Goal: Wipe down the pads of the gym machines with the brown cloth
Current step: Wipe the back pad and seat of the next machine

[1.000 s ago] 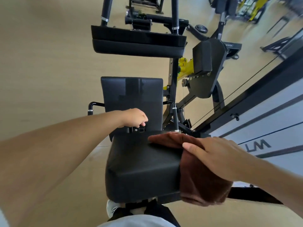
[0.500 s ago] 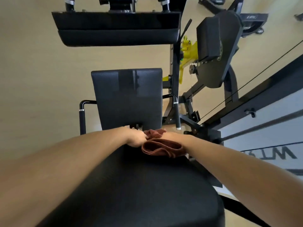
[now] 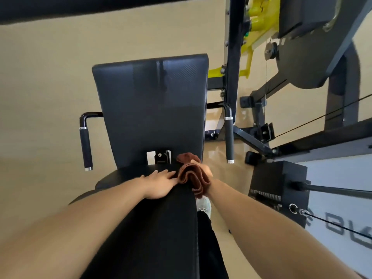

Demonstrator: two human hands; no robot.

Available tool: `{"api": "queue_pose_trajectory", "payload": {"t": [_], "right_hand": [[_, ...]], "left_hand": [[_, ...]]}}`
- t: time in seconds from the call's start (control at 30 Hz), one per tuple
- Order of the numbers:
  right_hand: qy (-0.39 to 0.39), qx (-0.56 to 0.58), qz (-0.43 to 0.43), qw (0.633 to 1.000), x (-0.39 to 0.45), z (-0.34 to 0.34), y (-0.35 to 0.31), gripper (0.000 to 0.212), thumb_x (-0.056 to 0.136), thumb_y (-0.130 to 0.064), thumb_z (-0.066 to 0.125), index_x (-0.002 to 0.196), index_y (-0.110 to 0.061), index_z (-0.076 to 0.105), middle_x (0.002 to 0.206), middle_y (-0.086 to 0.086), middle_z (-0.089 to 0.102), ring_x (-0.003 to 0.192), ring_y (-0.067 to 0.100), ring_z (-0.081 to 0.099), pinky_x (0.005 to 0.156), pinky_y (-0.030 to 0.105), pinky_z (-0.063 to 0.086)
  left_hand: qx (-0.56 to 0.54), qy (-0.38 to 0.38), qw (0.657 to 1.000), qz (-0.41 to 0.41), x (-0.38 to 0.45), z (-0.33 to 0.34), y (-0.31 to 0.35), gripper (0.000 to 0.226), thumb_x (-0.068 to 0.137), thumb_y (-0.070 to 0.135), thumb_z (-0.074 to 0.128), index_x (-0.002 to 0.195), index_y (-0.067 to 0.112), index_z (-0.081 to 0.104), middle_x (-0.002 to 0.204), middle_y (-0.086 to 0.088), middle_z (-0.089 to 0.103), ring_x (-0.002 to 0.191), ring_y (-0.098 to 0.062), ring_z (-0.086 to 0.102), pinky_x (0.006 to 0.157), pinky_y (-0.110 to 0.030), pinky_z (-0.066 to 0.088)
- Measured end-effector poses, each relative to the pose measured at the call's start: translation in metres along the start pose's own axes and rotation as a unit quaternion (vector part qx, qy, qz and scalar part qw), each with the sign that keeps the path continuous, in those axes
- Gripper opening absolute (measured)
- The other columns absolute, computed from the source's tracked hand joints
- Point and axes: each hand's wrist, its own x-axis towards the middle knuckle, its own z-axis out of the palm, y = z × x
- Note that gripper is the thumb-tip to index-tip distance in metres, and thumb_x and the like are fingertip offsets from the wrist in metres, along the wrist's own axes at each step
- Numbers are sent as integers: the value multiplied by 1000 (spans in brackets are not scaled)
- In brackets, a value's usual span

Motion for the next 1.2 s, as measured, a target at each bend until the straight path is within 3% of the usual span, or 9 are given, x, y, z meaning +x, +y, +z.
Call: {"api": "queue_pose_trajectory", "payload": {"t": [0.17, 0.3, 0.43, 0.57, 0.67, 0.77, 0.9, 1.07, 1.2], "right_hand": [[41, 22, -40, 998, 30, -13, 6, 37, 108, -17, 43, 139, 1, 50, 103, 14, 66, 82, 22, 65, 75, 39, 57], [19, -80, -168, 982, 6, -16, 18, 46, 94, -30, 67, 135, -10, 57, 134, 4, 62, 120, 20, 61, 112, 44, 43], [-18, -385, -275, 881, -30, -28, 27, 83, 88, -53, 63, 158, -27, 28, 162, -4, 32, 147, 12, 31, 123, 34, 26], [-30, -211, -238, 948, -36, -12, 36, 28, 100, -33, 58, 127, -26, 56, 130, 4, 64, 112, 17, 68, 89, 34, 59], [-22, -169, -124, 977, -16, -1, 0, 9, 89, -39, 60, 94, -32, 61, 109, 6, 65, 111, 30, 64, 100, 44, 52], [-19, -112, -93, 989, -2, 5, -12, 26, 86, -51, 44, 88, -30, 60, 89, -4, 63, 92, 21, 64, 82, 37, 54], [-6, 29, -90, 996, -63, 1, -8, 28, 92, -36, 62, 81, -17, 80, 88, 7, 79, 88, 24, 73, 96, 43, 55], [-50, 95, -133, 985, -166, 4, 2, 48, 102, -36, 44, 84, -14, 83, 94, 16, 78, 83, 25, 76, 80, 36, 59], [-38, 170, -183, 968, -252, 10, 6, 55, 101, -41, 43, 105, 5, 73, 121, 38, 63, 108, 47, 66, 102, 63, 48]], "left_hand": [[-41, 12, 999, -10, 21, 1, -5, 63, 97, 64, 24, 156, 42, 16, 166, 13, 7, 155, -18, -1, 122, -54, -2], [-44, 12, 999, -14, 24, 2, -6, 55, 103, 52, 22, 156, 41, 17, 166, 13, 8, 155, -19, 0, 122, -56, 0], [-54, 9, 998, -16, 19, 1, -4, 52, 104, 48, 21, 156, 42, 18, 166, 15, 7, 155, -19, -1, 122, -55, -1], [-43, 12, 999, -15, 14, -1, -3, 51, 105, 47, 20, 155, 43, 18, 166, 13, 7, 155, -22, 0, 122, -56, 1], [-35, 36, 999, -9, 1, -1, 4, 49, 105, 47, 21, 154, 43, 23, 165, 9, 18, 154, -22, 12, 123, -47, 11], [-32, 60, 998, 0, -17, -2, 8, 50, 106, 43, 24, 155, 35, 28, 163, 4, 27, 150, -22, 25, 119, -36, 20], [-1, 57, 998, 20, -52, -1, 4, 50, 106, 44, 20, 153, 31, 33, 162, 3, 31, 147, -22, 30, 118, -36, 24], [75, 39, 995, 45, -116, -1, -7, 54, 106, 45, 16, 157, 29, 20, 166, 4, 18, 151, -18, 21, 123, -33, 16], [99, 39, 993, 50, -175, 6, -20, 53, 106, 47, 16, 157, 37, 13, 165, 5, 19, 150, -22, 24, 122, -32, 15]]}}
